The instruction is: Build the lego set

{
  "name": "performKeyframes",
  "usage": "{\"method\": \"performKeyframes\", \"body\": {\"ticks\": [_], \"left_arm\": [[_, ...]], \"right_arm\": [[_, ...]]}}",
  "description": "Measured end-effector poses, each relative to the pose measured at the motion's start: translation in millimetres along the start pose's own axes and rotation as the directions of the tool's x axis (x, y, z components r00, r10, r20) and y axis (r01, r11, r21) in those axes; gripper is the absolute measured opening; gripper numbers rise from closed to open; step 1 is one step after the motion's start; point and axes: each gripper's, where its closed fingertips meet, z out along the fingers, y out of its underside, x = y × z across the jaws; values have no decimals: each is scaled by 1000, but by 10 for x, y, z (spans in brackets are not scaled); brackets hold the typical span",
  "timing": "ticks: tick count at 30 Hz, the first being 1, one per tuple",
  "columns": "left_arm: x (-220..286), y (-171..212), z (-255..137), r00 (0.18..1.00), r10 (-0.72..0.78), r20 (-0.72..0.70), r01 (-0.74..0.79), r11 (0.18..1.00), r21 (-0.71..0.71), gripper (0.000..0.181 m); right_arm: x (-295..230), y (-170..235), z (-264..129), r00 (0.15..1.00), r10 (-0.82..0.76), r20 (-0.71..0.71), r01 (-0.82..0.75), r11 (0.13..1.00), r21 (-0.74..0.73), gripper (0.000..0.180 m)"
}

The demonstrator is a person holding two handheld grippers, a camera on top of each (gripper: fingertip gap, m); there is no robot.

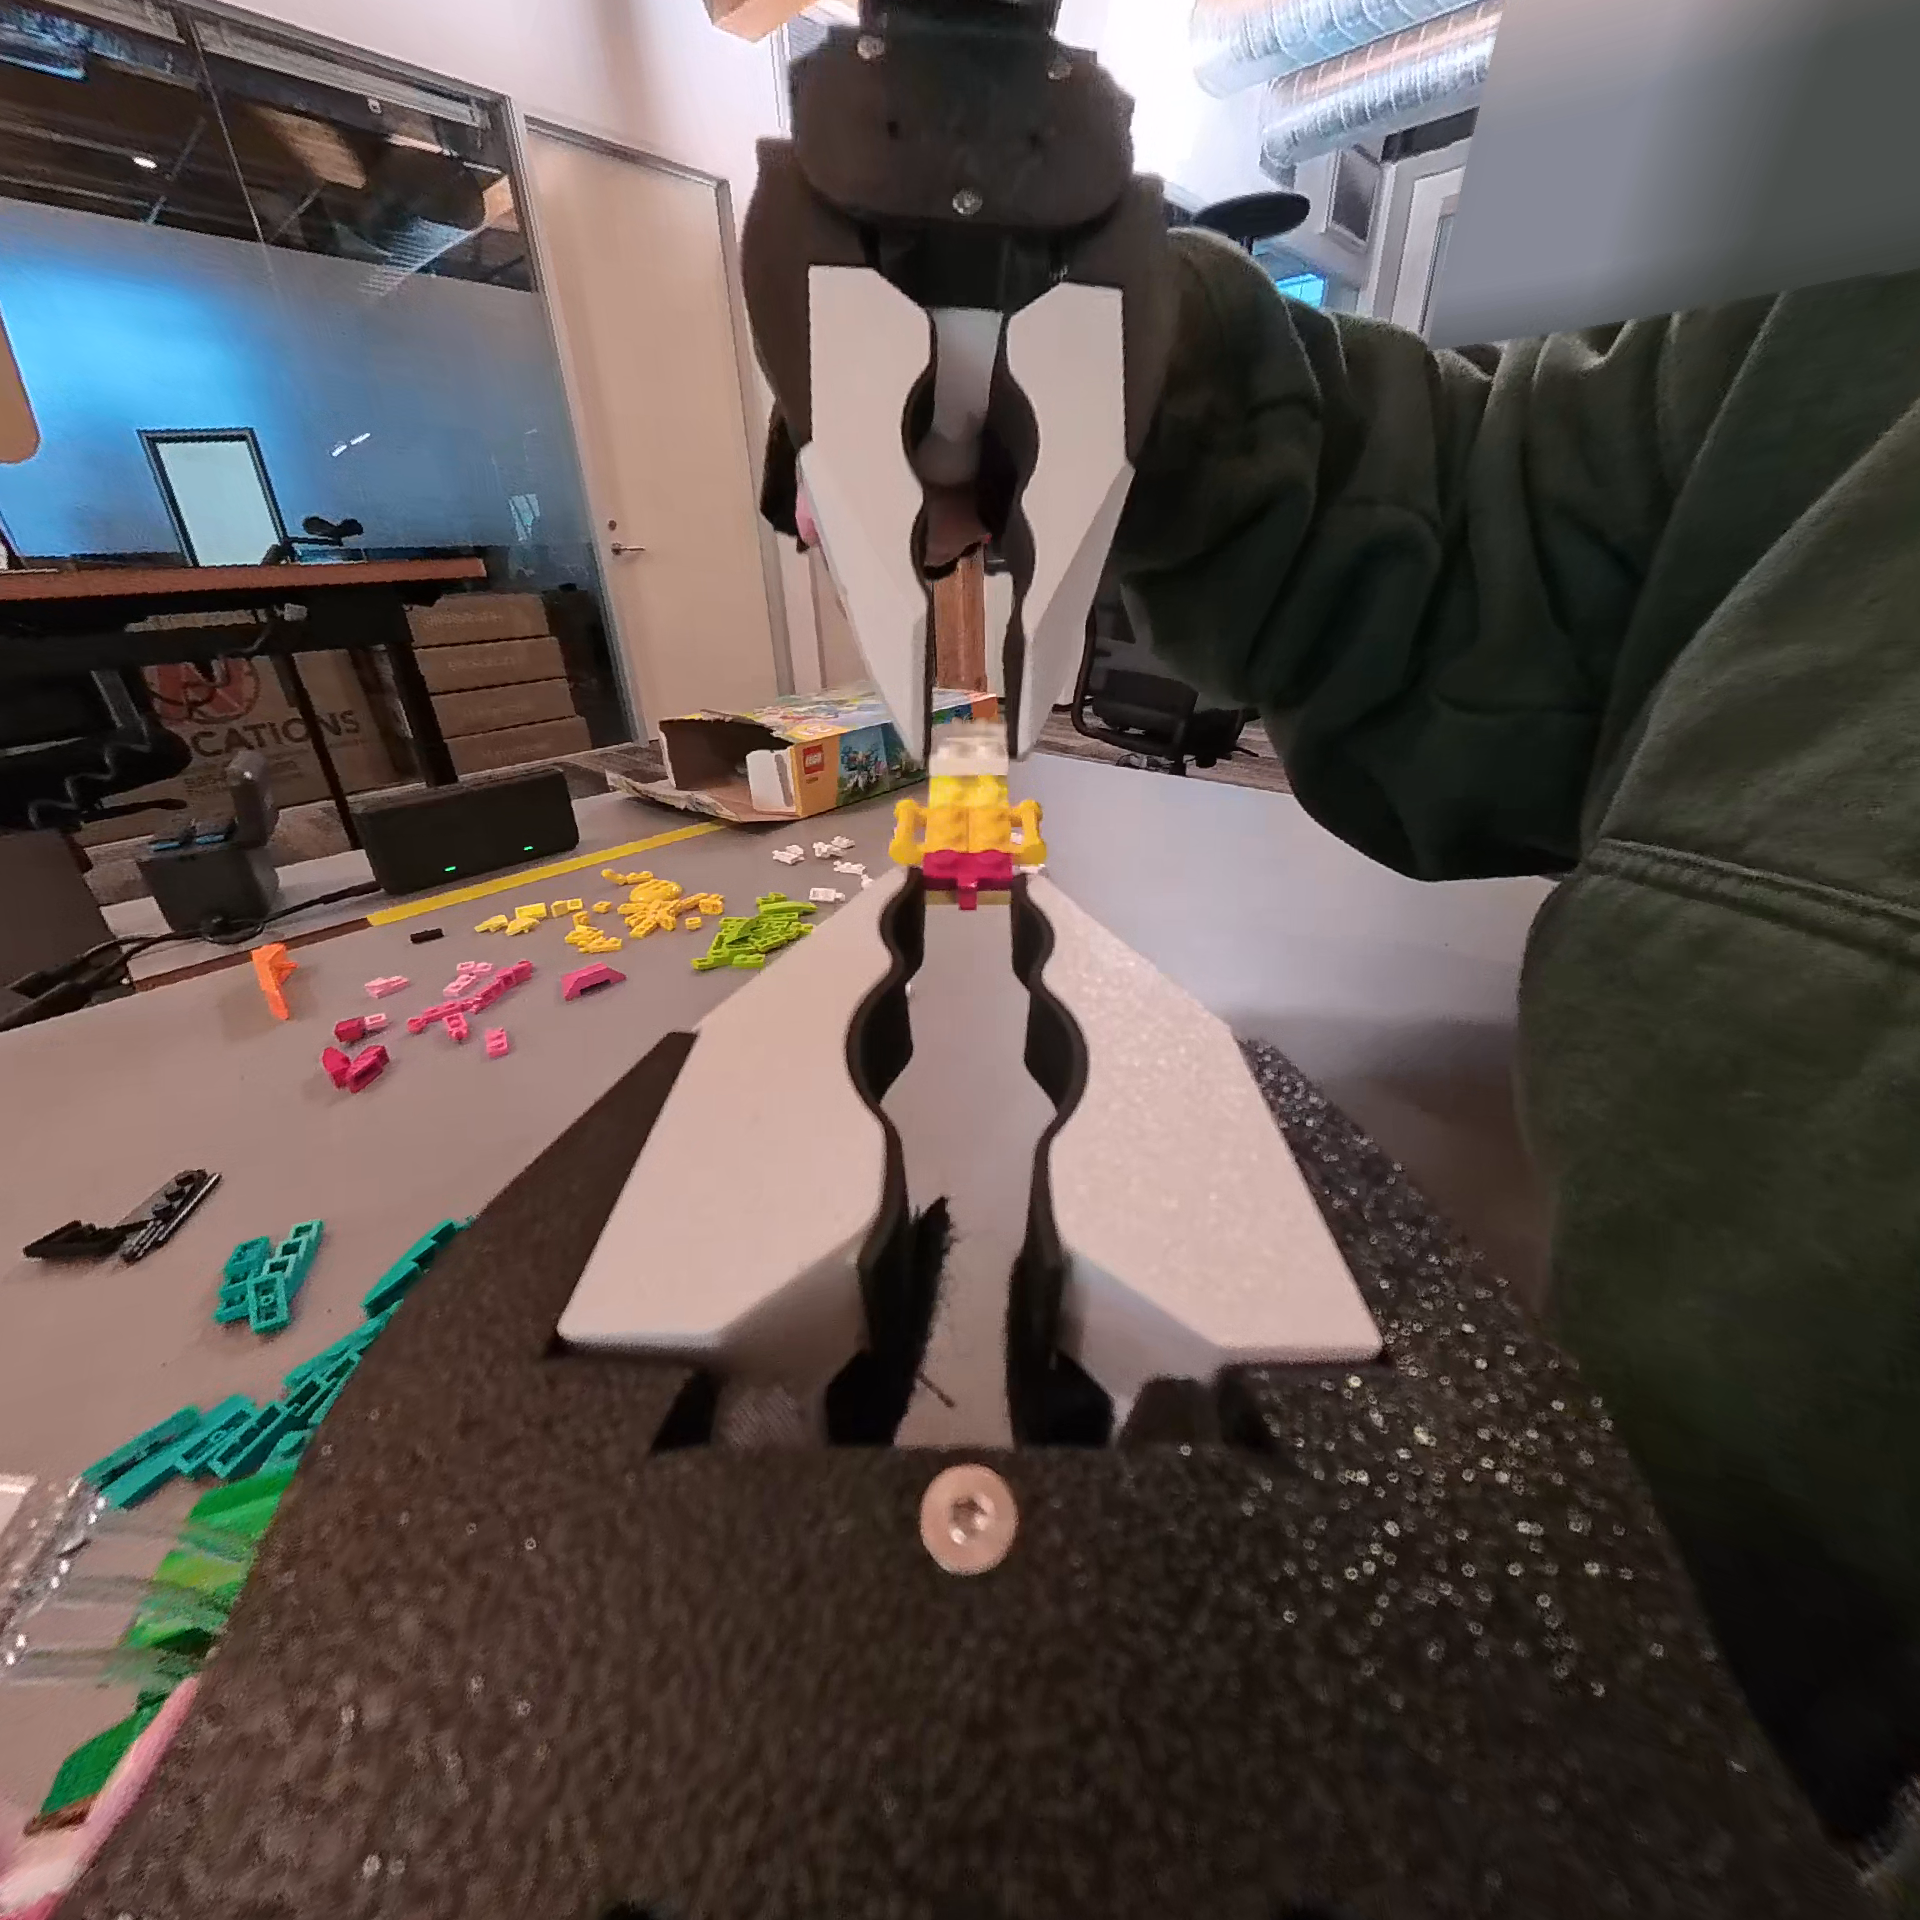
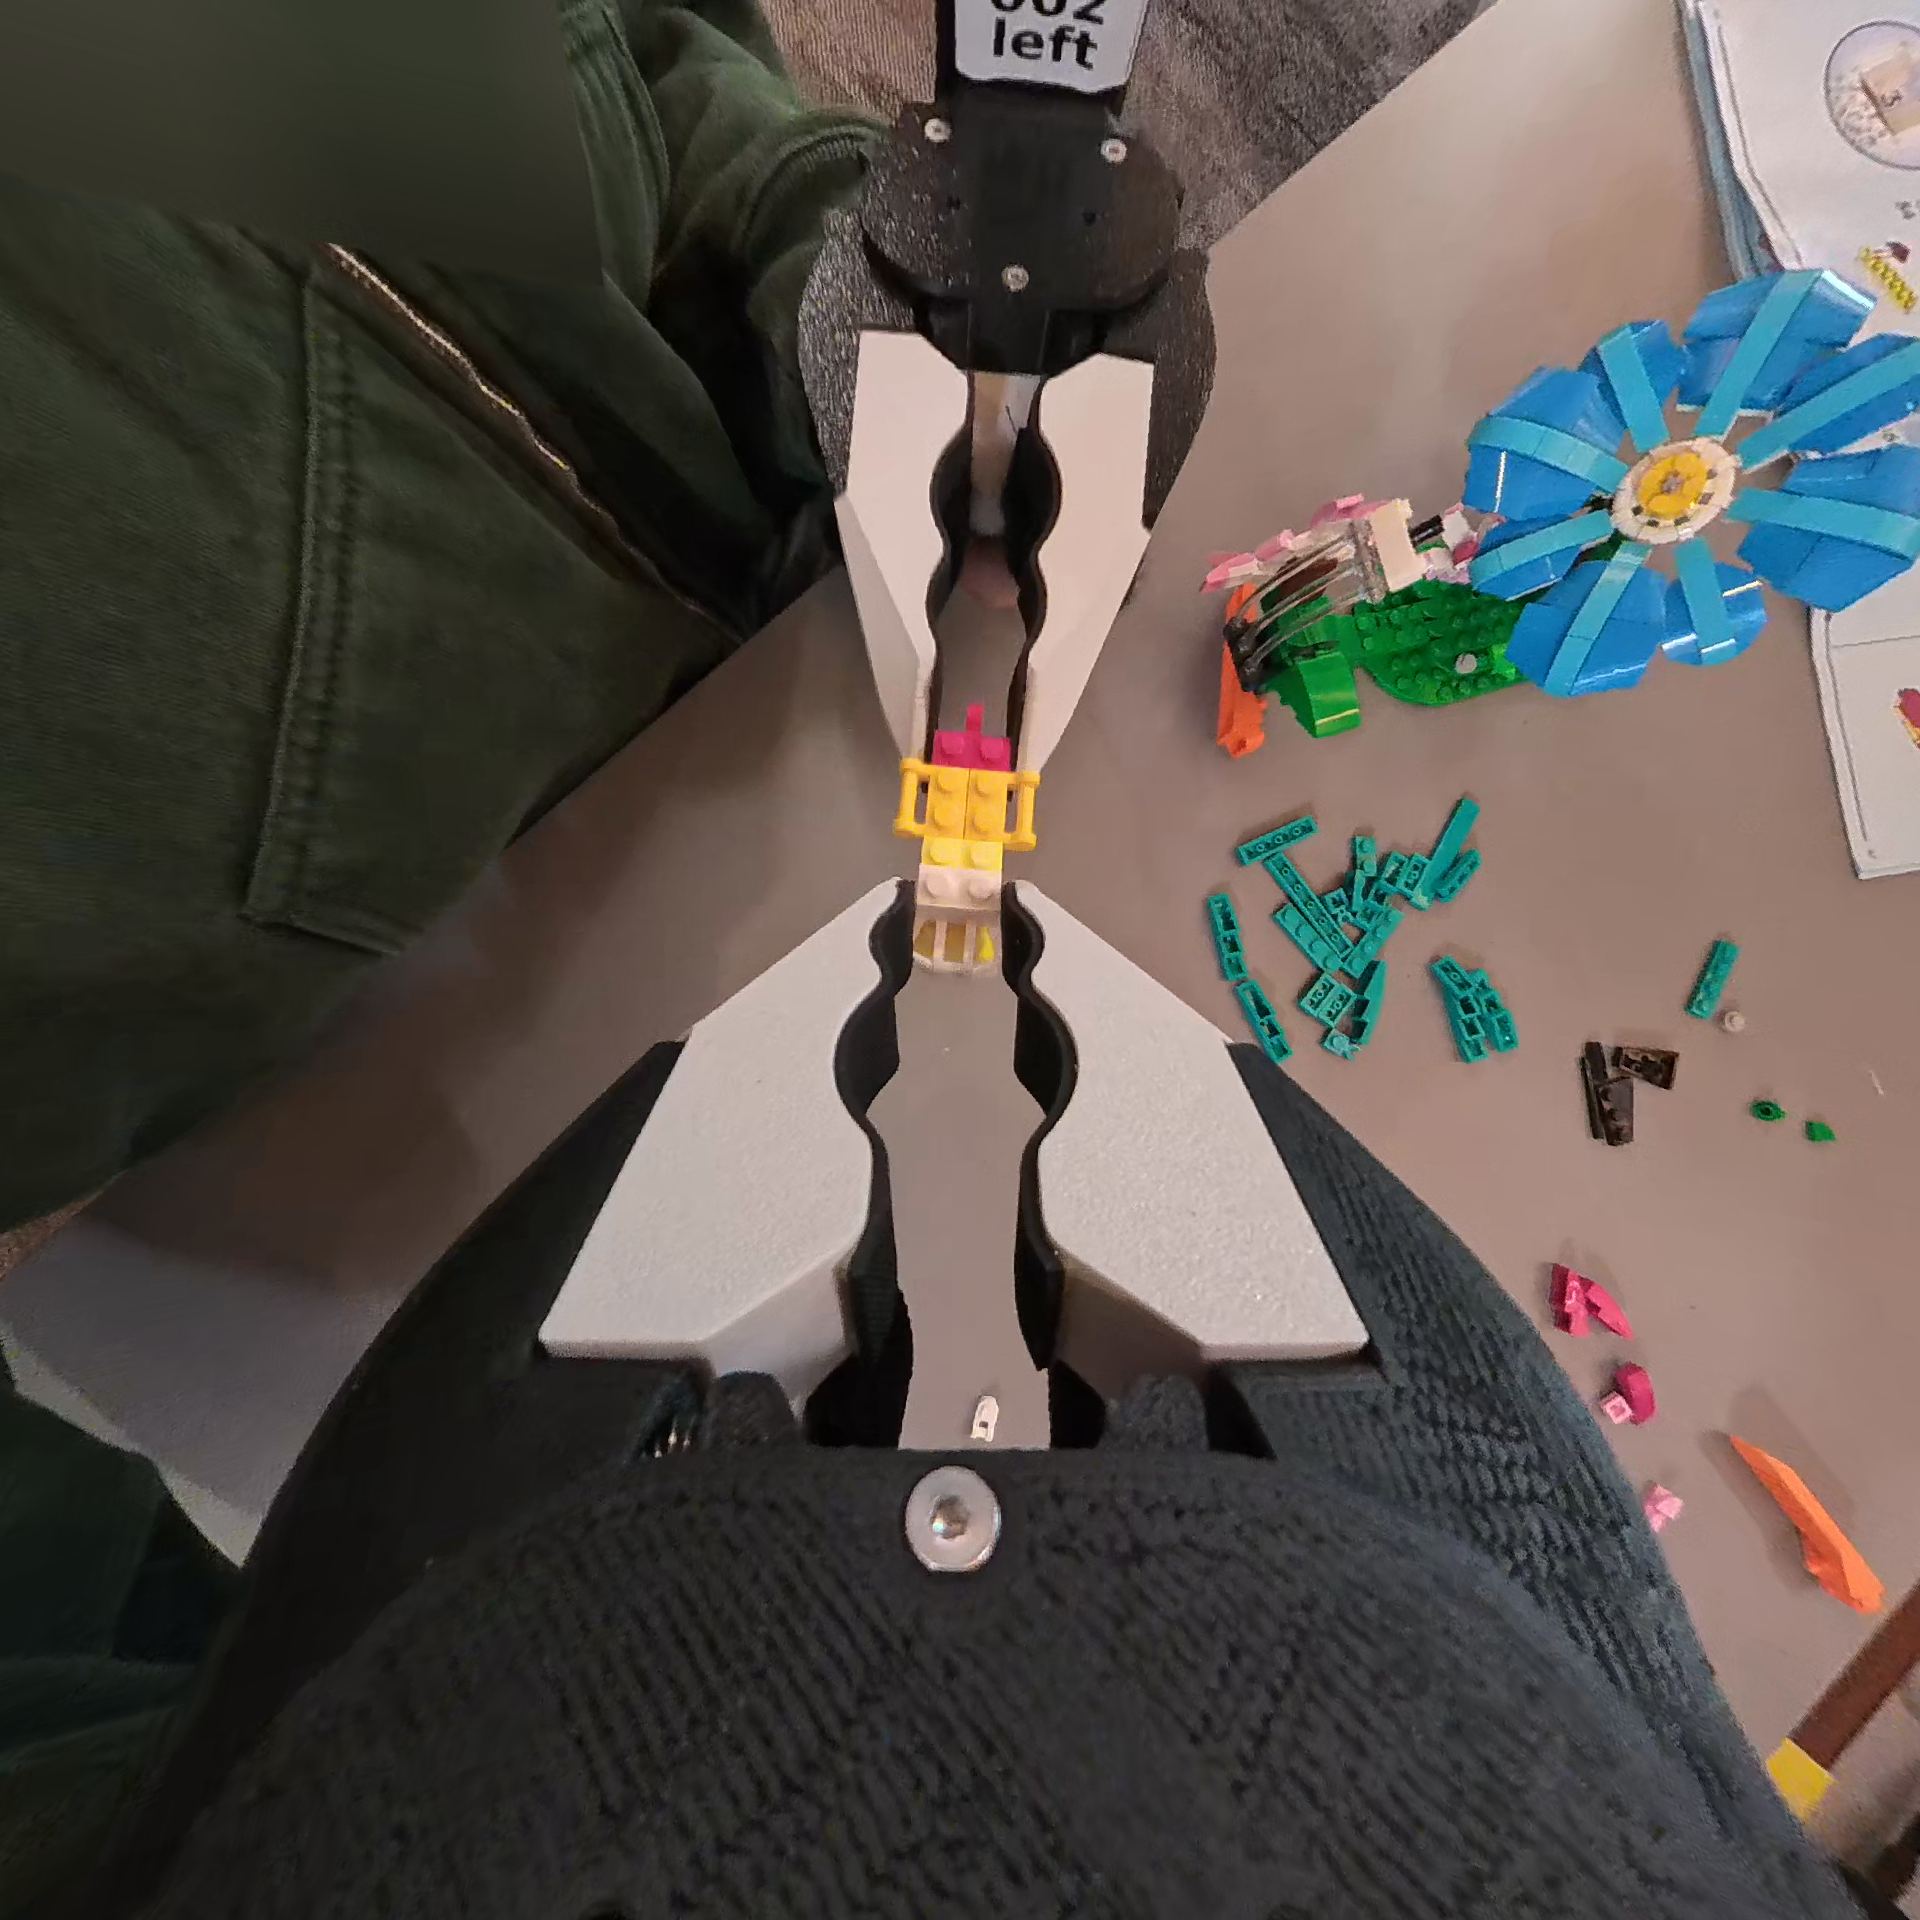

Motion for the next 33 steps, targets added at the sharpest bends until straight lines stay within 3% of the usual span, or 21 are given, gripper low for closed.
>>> {"method": "performKeyframes", "body": {"ticks": [14,17,19,21,24,28,33], "left_arm": [[1,-14,1,1000,-20,-2,20,1000,3,14],[-58,-8,-11,999,-39,33,39,999,-3,14],[-148,-10,-33,994,-76,81,77,997,-4,14],[-242,-17,-60,984,-130,123,131,991,2,14],[-345,-21,-94,969,-183,166,184,983,11,14],[-379,-2,-99,961,-203,189,206,978,4,14],[-355,-6,-88,963,-198,183,201,980,0,14]], "right_arm": [[-33,14,40,1000,0,11,0,1000,-23,21],[29,-9,30,998,-12,-62,11,1000,-6,31],[141,-34,9,979,-54,-197,54,999,-3,41],[277,-38,6,905,-175,-388,164,985,-62,44],[414,-22,38,692,-413,-592,308,911,-275,48],[475,-24,96,469,-613,-636,363,790,-495,50],[550,53,163,426,-667,-611,350,744,-569,41]]}}
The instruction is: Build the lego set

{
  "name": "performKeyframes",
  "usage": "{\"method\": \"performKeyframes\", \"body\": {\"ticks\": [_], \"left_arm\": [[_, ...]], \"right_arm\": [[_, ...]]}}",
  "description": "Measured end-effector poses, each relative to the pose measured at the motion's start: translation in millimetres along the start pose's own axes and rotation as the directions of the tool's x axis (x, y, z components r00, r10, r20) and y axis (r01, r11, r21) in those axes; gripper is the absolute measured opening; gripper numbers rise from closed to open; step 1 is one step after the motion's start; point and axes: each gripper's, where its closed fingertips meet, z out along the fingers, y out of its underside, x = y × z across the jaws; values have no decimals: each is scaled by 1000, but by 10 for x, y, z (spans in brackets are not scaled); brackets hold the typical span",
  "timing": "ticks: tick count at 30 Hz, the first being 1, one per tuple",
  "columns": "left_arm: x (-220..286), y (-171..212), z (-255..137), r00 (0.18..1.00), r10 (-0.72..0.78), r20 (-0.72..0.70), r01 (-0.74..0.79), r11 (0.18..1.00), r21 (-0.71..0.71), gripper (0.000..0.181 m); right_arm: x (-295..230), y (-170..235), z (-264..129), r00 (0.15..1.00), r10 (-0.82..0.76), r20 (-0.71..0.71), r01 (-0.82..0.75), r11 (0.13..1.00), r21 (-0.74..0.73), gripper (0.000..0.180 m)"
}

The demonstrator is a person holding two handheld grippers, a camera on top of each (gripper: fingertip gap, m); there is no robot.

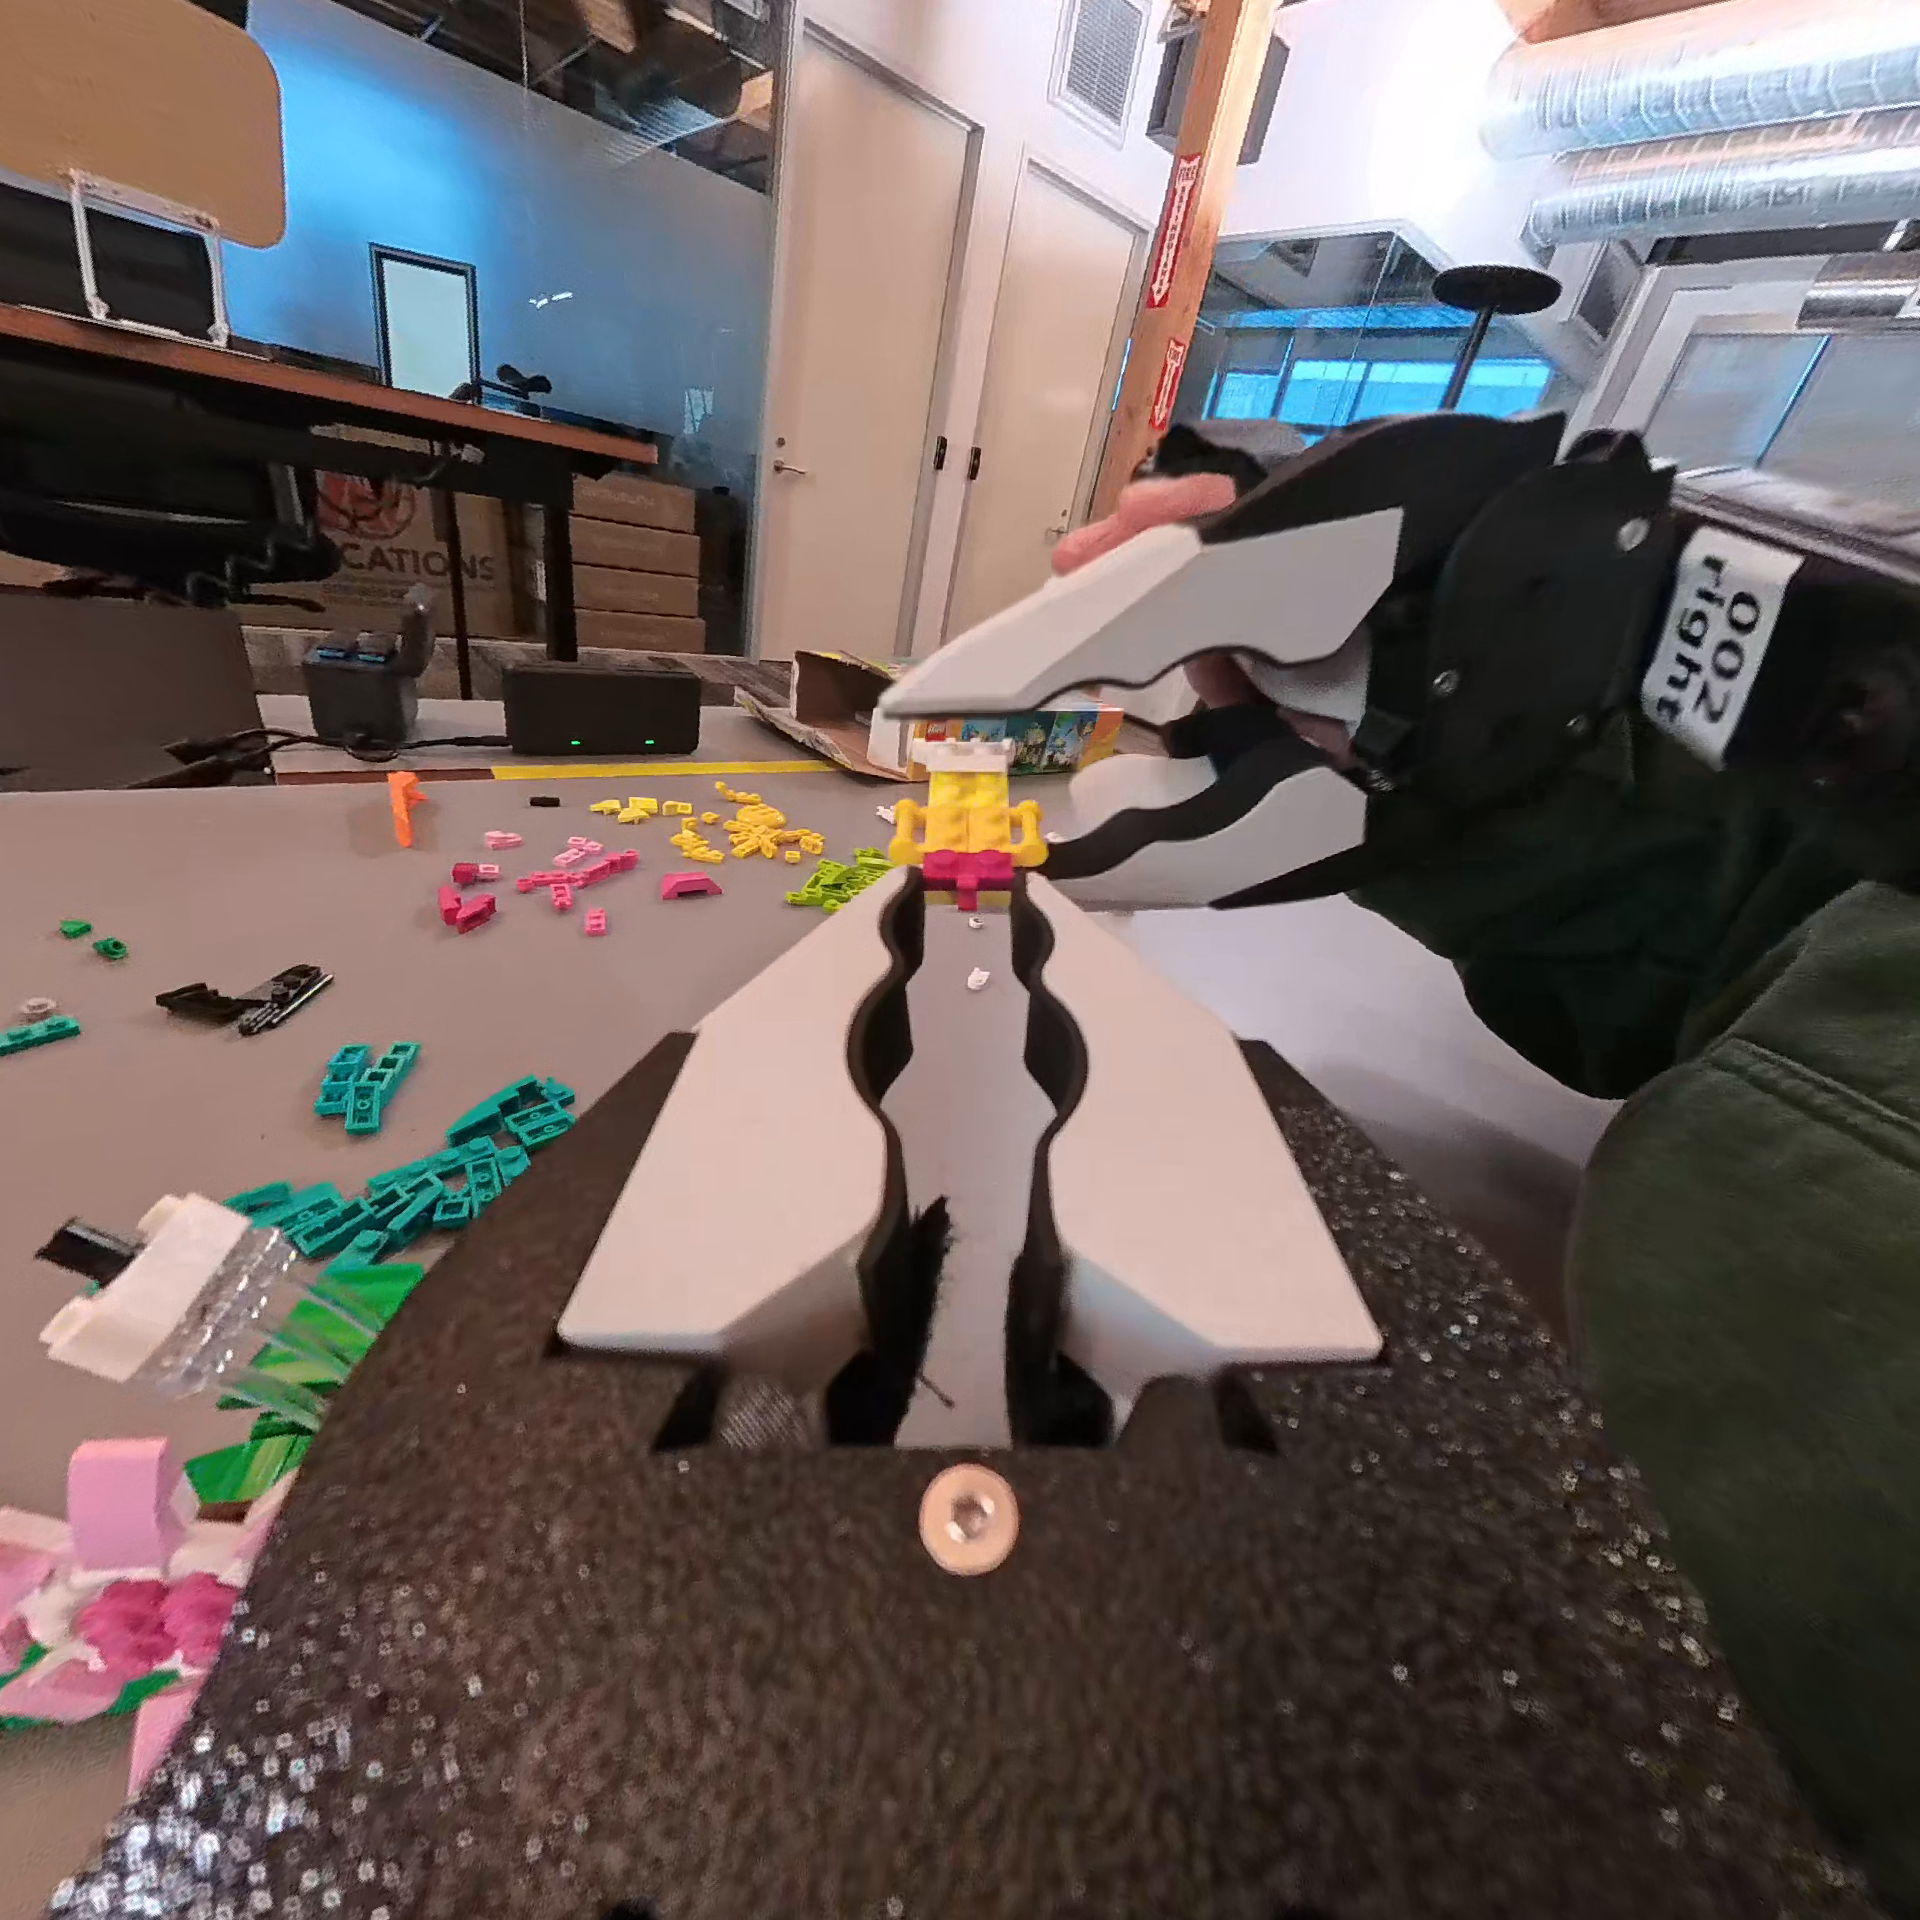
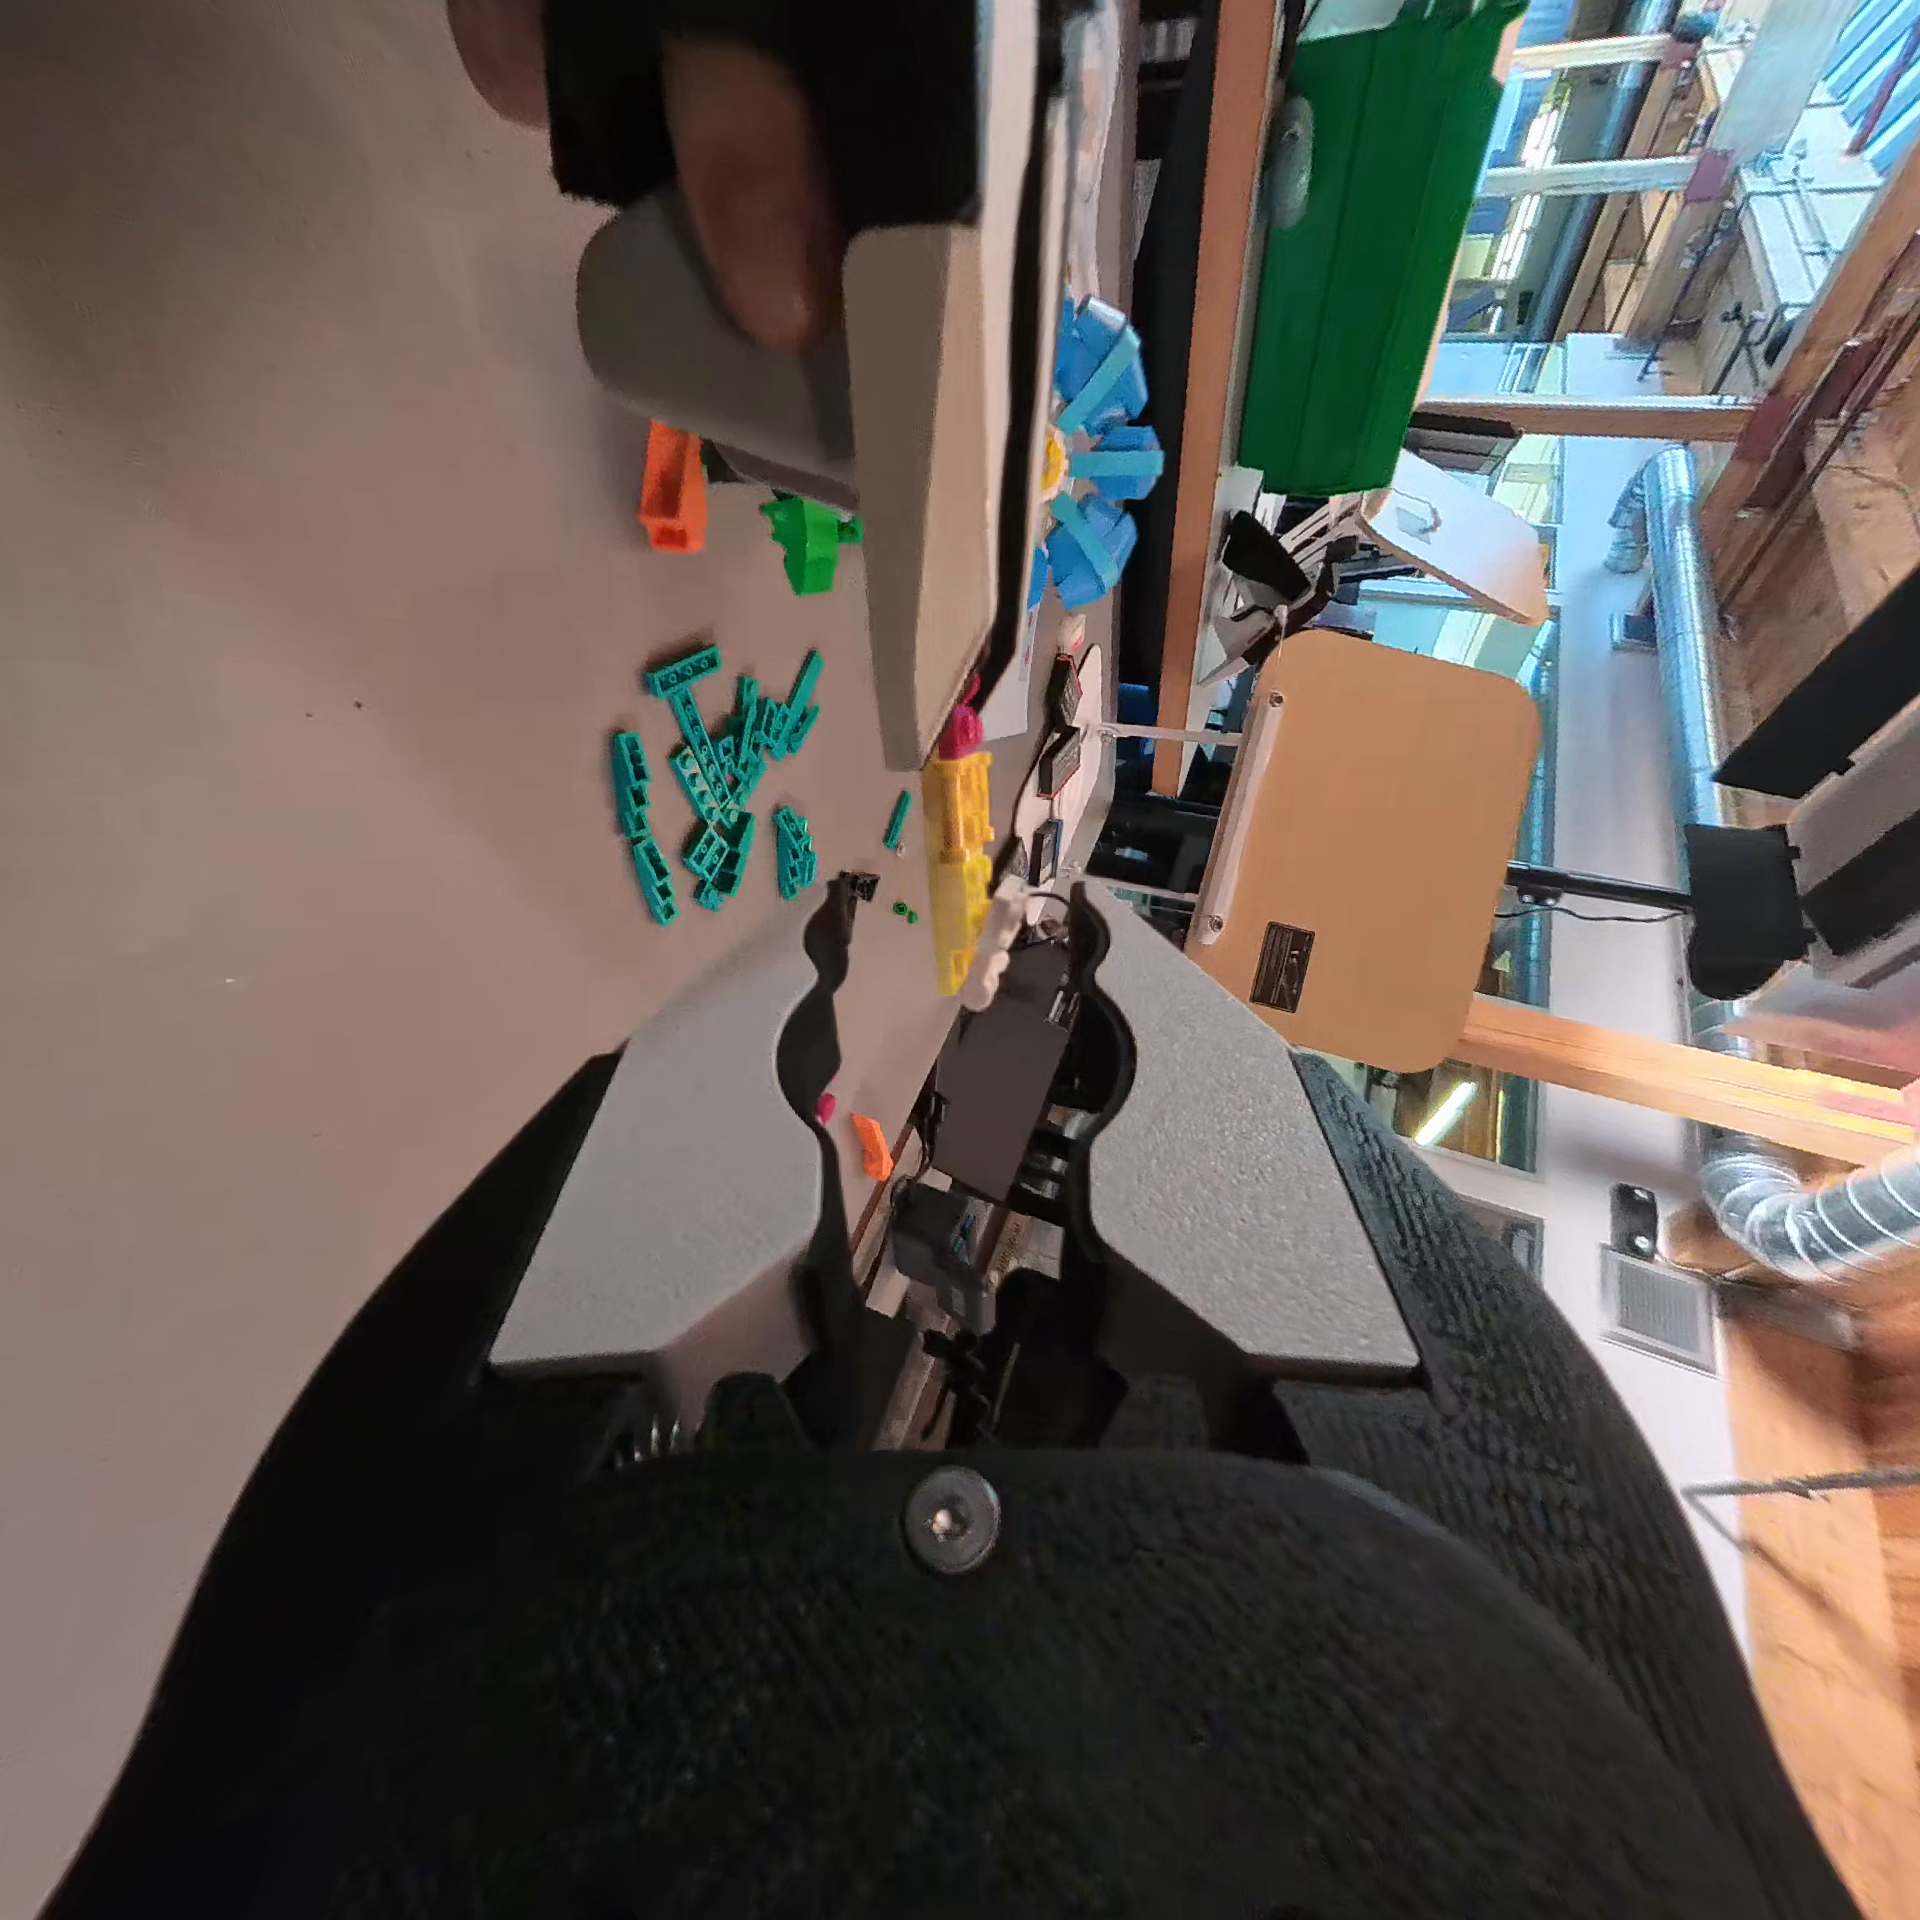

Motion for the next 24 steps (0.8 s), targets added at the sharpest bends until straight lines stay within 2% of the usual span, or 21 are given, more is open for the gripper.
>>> {"method": "performKeyframes", "body": {"ticks": [4,8,14,24], "left_arm": [[-19,7,-6,1000,-4,11,4,1000,-9,14],[-10,27,7,1000,-30,-4,30,999,-11,14],[-11,48,18,998,-57,-10,57,998,-17,14],[10,41,26,997,-79,-24,79,997,-12,14]], "right_arm": [[-17,18,15,999,-37,-9,37,999,-5,25],[-14,94,20,998,-55,-15,55,998,-31,18],[-38,120,10,989,-143,-43,141,988,-58,13],[-51,119,-2,987,-155,-47,151,986,-66,9]]}}
